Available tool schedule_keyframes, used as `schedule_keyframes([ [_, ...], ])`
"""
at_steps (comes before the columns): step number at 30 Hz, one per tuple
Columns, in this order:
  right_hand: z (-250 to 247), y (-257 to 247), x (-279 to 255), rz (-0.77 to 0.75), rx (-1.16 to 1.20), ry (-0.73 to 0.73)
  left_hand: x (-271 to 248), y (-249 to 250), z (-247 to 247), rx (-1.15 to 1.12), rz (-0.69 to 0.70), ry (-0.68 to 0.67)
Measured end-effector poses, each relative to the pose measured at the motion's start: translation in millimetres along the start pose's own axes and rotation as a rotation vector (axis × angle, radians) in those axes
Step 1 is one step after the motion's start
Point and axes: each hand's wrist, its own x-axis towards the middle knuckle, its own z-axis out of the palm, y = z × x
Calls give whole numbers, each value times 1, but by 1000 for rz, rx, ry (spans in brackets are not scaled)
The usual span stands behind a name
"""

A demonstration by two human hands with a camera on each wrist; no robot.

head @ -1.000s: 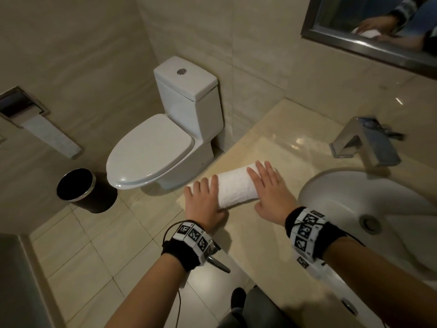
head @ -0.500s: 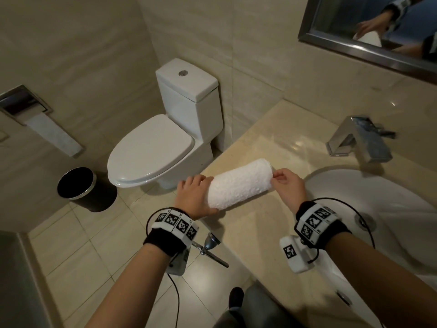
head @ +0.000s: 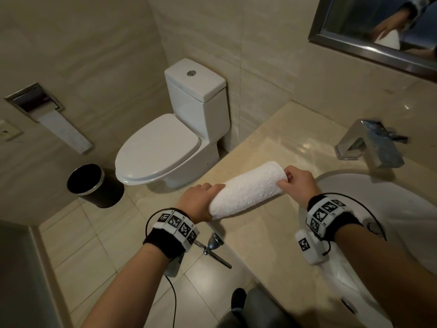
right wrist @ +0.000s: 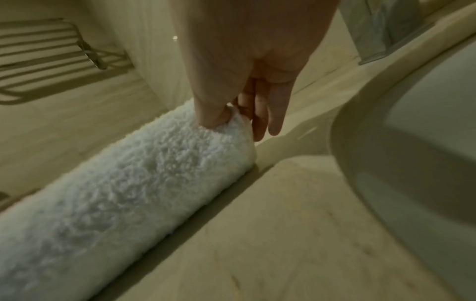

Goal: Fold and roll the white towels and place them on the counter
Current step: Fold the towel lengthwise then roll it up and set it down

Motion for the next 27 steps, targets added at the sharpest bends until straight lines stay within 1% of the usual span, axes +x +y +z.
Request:
schedule_keyframes([
  [3, 5, 6, 0, 29, 11, -19, 0, 3, 4, 50, 15, 32],
  [6, 5, 8, 3, 79, 83, -80, -2, 8, 9, 86, -29, 35],
  [9, 3, -3, 9, 124, 247, -25, -3, 15, 14, 178, -65, 47],
  [10, 4, -10, 11, 150, 268, 1, -4, 18, 16, 208, -73, 54],
  [11, 5, -17, 13, 173, 236, 23, -6, 21, 18, 225, -79, 61],
  [12, 8, -24, 15, 189, 156, 31, -8, 24, 20, 236, -85, 69],
  [14, 16, -33, 19, 214, -33, 3, -12, 26, 27, 241, -108, 74],
  [15, 18, -36, 21, 236, -90, -19, -14, 27, 30, 236, -122, 80],
  [17, 20, -42, 24, 275, -129, -50, -15, 29, 34, 230, -157, 104],
  [20, 16, -43, 26, 351, -73, -63, -19, 34, 37, 209, -163, 170],
  [22, 12, -38, 26, 405, -40, -89, -23, 37, 41, 176, -141, 213],
  [24, 12, -31, 24, 444, -47, -82, -26, 39, 45, 106, -135, 264],
  [26, 12, -30, 21, 441, -20, -81, -26, 39, 45, -65, -115, 270],
  [27, 14, -28, 22, 433, 15, -75, -27, 38, 44, -203, -106, 284],
])
